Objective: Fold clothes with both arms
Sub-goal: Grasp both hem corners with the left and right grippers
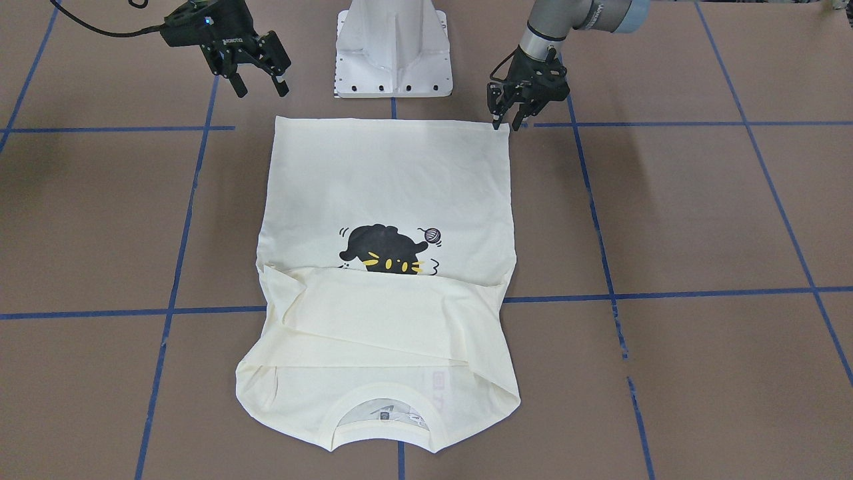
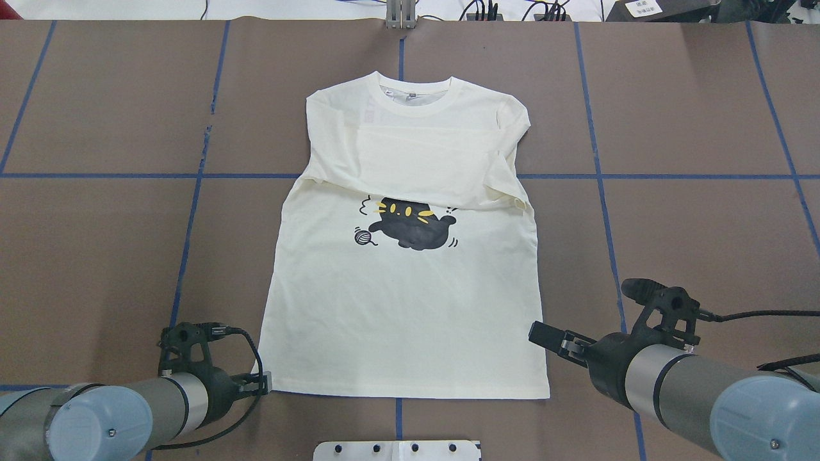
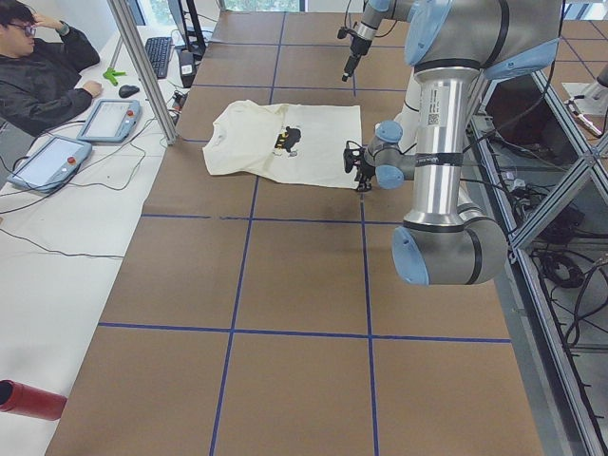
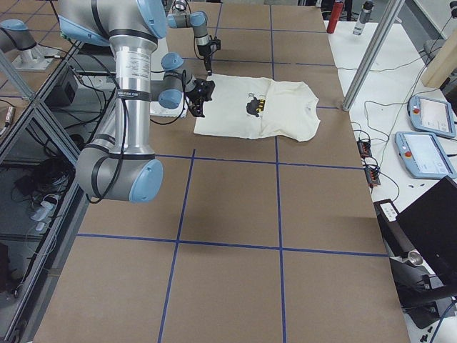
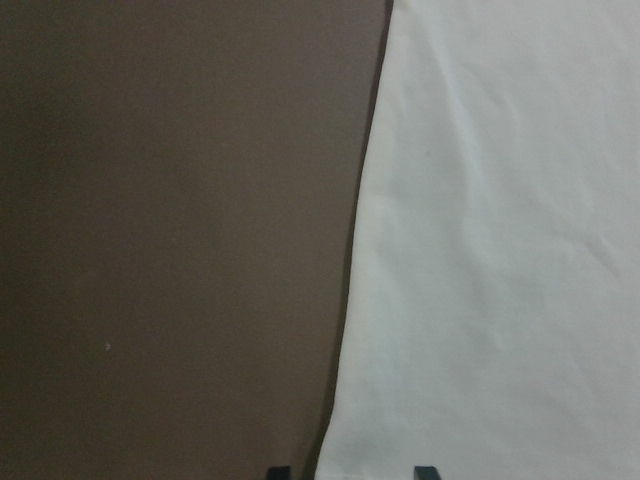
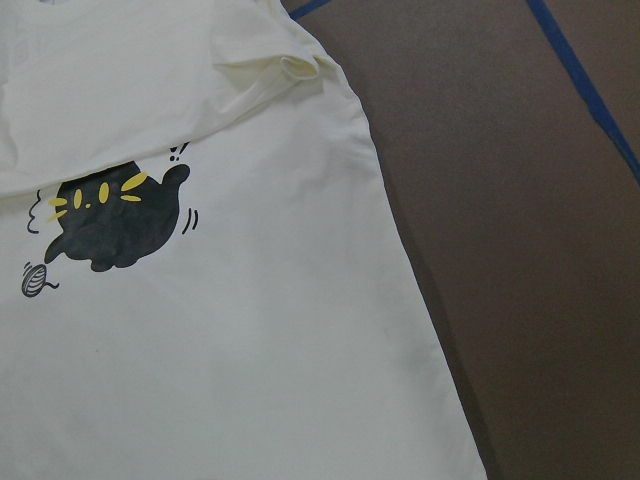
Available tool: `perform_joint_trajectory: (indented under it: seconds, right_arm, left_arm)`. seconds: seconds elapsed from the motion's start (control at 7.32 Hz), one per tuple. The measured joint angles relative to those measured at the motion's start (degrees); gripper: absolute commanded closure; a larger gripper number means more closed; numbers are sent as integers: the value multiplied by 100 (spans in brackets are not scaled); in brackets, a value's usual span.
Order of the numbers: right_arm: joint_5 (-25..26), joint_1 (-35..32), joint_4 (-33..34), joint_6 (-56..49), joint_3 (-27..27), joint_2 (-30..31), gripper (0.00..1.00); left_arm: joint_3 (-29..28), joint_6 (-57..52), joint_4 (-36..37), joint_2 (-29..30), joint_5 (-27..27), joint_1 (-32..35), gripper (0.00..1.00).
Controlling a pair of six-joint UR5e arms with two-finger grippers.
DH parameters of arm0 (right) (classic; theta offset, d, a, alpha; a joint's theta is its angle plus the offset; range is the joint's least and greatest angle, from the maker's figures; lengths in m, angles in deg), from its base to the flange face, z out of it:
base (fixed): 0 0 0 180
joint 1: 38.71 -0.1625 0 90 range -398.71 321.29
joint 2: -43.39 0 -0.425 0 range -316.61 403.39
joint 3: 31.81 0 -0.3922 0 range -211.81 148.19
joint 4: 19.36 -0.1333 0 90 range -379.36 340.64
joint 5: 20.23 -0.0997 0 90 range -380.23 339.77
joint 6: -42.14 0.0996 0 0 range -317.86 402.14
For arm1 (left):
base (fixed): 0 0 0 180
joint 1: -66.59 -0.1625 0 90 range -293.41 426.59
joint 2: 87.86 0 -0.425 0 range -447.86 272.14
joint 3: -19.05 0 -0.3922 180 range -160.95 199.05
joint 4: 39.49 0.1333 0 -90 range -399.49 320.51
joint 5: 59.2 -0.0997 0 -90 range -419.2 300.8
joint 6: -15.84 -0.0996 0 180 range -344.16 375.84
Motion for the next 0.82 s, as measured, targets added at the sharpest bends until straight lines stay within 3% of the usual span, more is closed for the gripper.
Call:
perform_joint_trajectory:
  seconds: [0.27,0.41,0.82]
  right_arm:
    - [0,0,0,0,0,0,0]
    - [0,0,0,0,0,0,0]
    - [-2,6,10,1,22,5,0]
  left_arm:
    - [-20,3,4,40,0,-16,95]
    - [-25,2,5,69,2,-19,100]
    - [-29,-25,13,64,1,-27,100]
